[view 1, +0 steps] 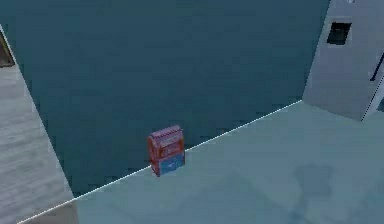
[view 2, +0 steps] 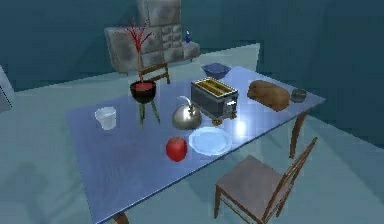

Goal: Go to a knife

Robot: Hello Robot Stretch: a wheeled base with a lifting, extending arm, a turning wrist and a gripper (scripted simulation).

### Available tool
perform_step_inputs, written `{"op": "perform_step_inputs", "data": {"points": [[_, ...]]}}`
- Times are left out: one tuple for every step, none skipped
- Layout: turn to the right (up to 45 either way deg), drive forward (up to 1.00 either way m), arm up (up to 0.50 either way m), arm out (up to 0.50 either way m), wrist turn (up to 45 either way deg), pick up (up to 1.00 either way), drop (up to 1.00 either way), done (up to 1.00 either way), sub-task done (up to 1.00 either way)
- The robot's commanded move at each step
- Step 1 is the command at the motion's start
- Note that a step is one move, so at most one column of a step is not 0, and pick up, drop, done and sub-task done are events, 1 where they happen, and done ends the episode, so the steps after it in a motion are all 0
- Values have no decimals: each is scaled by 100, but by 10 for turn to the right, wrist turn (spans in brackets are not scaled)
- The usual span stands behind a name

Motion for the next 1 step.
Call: {"op": "perform_step_inputs", "data": {"points": [[0, 60, 0, 0, 0, 0, 0, 0, 0]]}}
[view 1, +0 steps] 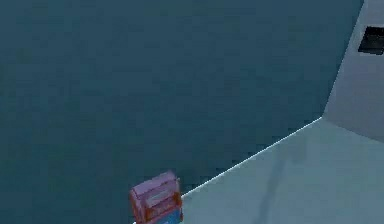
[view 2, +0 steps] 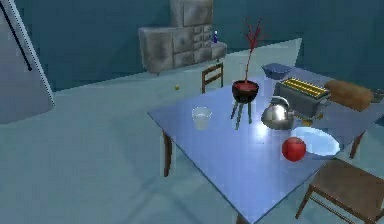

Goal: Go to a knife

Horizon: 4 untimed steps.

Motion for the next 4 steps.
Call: {"op": "perform_step_inputs", "data": {"points": [[-240, 0, 0, 0, 0, 0, 0, 0, 0], [0, 5, 0, 0, 0, 0, 0, 0, 0], [450, 0, 0, 0, 0, 0, 0, 0, 0], [330, 0, 0, 0, 0, 0, 0, 0, 0]]}}
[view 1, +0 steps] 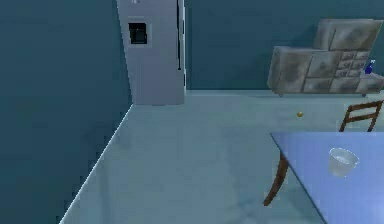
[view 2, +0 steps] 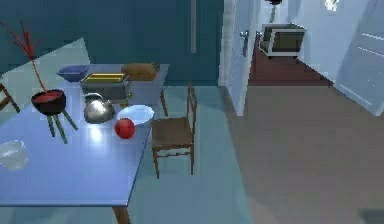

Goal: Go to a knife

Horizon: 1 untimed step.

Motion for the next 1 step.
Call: {"op": "perform_step_inputs", "data": {"points": [[0, 100, 0, 0, 0, 0, 0, 0, 0]]}}
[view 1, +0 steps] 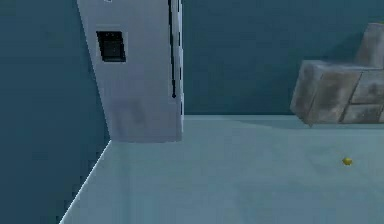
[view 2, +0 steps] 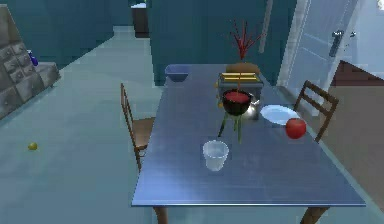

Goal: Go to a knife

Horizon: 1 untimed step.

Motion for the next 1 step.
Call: {"op": "perform_step_inputs", "data": {"points": [[0, 45, 0, 0, 0, 0, 0, 0, 0]]}}
